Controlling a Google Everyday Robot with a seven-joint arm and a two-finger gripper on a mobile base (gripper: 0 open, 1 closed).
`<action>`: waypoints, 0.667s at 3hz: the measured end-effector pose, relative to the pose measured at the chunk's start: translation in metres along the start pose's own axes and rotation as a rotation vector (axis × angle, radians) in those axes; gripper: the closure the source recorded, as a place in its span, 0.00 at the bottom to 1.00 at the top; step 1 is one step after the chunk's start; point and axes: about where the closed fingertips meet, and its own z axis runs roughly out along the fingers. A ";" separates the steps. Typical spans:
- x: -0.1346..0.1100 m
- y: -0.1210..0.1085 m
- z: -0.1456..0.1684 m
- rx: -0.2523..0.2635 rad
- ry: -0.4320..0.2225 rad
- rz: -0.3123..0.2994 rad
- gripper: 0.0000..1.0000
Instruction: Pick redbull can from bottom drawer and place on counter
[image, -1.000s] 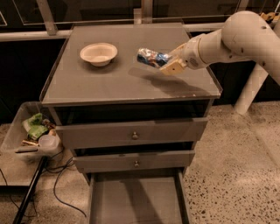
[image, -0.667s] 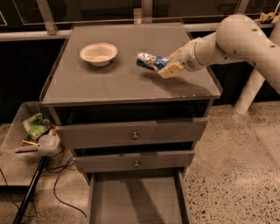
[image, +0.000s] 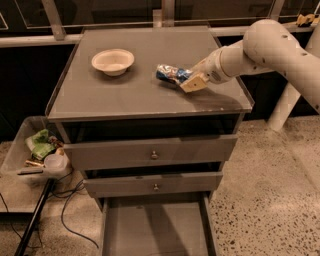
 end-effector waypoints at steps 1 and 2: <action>0.000 0.000 0.000 0.000 0.000 0.000 0.63; 0.000 0.000 0.000 0.000 0.000 0.000 0.39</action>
Offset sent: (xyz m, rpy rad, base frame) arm 0.0000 0.0000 0.0000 0.0000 0.0000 0.0000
